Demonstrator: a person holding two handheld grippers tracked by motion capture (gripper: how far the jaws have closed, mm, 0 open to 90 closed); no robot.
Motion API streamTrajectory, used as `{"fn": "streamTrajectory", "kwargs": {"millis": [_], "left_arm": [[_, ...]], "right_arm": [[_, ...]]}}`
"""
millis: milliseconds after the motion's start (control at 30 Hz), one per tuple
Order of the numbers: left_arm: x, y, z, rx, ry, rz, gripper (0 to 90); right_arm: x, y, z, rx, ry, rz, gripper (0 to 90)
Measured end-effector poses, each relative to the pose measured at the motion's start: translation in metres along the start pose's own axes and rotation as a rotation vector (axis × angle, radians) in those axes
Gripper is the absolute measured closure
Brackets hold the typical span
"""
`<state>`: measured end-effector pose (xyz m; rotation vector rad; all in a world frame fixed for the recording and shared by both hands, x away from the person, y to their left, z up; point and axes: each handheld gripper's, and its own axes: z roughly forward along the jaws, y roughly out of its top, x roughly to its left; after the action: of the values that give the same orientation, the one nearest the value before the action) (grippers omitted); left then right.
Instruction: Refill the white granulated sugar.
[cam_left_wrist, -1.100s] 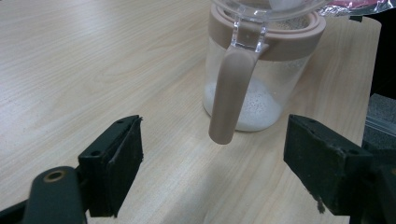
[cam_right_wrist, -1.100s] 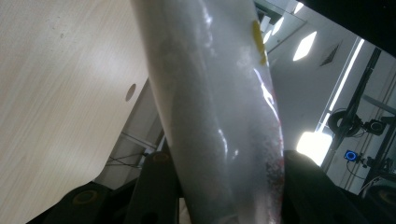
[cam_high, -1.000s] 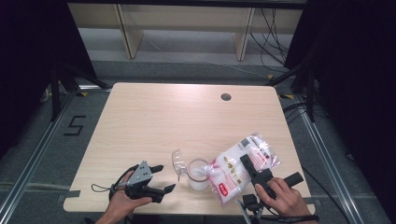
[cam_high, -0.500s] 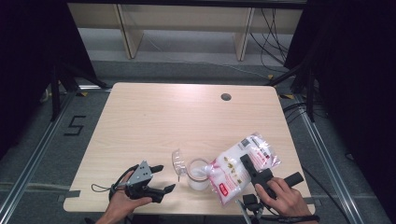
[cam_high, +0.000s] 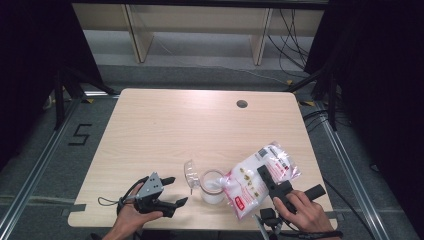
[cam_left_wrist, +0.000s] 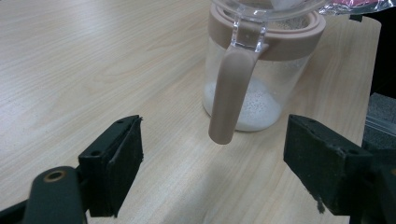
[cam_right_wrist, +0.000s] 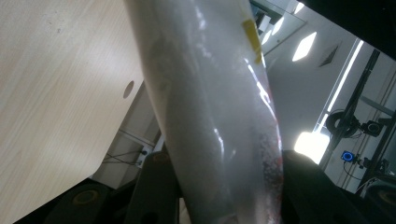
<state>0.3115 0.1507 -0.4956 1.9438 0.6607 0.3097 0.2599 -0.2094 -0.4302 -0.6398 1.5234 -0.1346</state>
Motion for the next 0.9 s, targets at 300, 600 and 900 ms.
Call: {"fn": "streamTrajectory", "kwargs": {"millis": [300, 600, 900], "left_arm": [[0.0, -0.0001, 0.0002, 0.002, -0.002, -0.002, 19.5], [0.0002, 0.0001, -0.0001, 0.003, -0.002, 0.0, 19.5], [0.0001, 0.0, -0.0002, 0.001, -0.001, 0.0, 19.4]], "right_arm": [[0.0014, 0.0004, -0.0002, 0.004, 0.0, 0.015, 70.2], [0.002, 0.0003, 0.0, 0.002, 0.0, 0.018, 70.7], [0.0018, 0.0002, 0.0012, -0.007, 0.004, 0.005, 71.4]]}}
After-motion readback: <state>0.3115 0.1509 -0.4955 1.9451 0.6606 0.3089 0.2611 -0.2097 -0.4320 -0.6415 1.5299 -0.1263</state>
